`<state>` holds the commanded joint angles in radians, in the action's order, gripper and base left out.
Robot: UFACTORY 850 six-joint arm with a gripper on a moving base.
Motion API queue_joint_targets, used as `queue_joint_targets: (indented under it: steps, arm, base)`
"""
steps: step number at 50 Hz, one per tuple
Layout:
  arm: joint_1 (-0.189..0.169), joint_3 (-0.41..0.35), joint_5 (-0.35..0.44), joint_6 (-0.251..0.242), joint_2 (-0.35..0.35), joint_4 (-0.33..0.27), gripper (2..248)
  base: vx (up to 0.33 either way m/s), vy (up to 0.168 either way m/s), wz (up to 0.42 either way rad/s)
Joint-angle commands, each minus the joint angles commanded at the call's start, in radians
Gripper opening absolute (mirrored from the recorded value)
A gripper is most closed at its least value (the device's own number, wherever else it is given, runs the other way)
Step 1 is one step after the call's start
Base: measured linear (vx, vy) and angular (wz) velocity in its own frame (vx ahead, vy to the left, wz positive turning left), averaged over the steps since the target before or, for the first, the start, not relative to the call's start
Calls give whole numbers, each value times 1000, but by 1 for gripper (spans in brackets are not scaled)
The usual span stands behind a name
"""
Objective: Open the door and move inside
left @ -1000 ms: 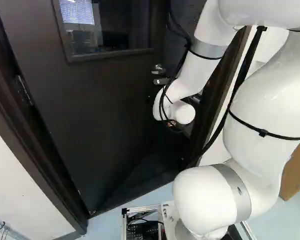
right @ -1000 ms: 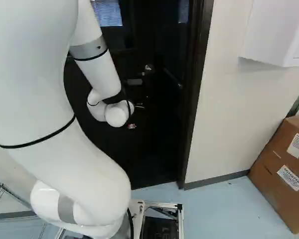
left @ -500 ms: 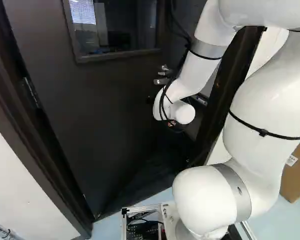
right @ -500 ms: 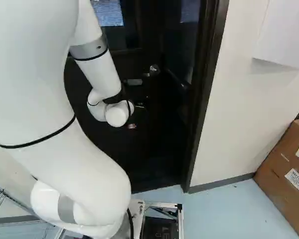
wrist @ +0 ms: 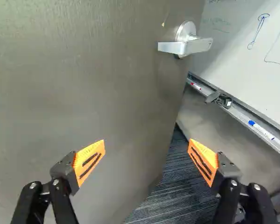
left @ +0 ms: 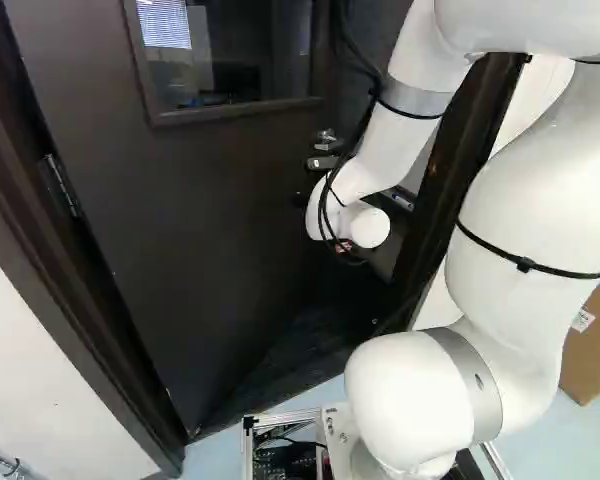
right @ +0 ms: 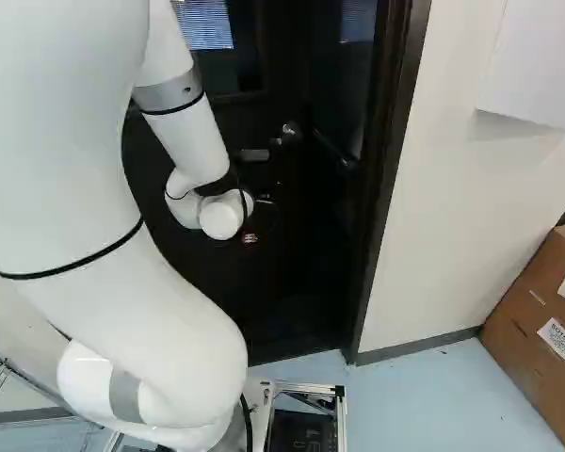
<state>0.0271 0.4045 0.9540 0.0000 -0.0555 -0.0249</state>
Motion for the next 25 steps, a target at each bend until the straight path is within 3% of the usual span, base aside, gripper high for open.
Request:
queue_joint_targets:
  steps: [25]
  arm:
    - [18,64,0,0,-59,56,247]
  base:
    - [0,0,0]
